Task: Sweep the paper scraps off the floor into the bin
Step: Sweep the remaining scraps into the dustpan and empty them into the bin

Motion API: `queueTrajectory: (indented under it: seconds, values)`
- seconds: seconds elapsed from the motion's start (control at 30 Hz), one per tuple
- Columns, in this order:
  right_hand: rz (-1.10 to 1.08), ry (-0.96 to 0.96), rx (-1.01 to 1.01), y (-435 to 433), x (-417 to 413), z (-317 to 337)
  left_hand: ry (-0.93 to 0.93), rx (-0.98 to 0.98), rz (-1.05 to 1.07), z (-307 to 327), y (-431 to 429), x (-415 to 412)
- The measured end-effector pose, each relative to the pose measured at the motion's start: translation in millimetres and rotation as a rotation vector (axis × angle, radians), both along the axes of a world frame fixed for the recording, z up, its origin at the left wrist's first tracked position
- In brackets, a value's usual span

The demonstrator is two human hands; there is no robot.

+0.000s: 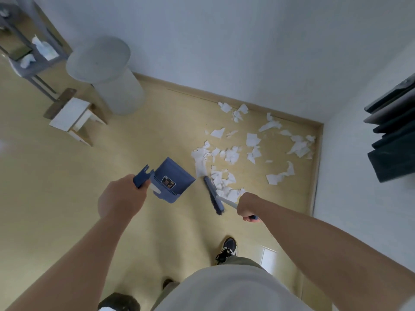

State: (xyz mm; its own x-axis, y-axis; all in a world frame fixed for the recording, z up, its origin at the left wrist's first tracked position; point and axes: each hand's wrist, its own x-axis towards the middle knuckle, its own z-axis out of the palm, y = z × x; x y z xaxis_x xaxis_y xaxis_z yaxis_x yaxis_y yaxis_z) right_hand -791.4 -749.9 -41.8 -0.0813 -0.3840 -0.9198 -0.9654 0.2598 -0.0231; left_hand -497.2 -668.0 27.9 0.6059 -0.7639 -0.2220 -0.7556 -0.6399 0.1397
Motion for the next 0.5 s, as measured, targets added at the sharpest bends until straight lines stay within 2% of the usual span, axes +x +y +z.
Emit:
queueTrajectory:
  seconds: [0.1, 0.27, 0.5]
  values:
    - [-0.198, -0.056, 0.035, -13.5, 0.3, 11.0, 0.032, 0.029, -0.014, -10.3, 4.6, 10.4]
    - [-0.363, -0.105, 0.116, -21.2, 10.9, 24.2, 0.113, 0.112, -0.107, -30.1, 10.7, 22.1]
    - [-0.626, -0.255, 0.014, -27.2, 35.6, -6.0, 0.186, 0.182, -0.165, -58.4, 20.5, 26.8]
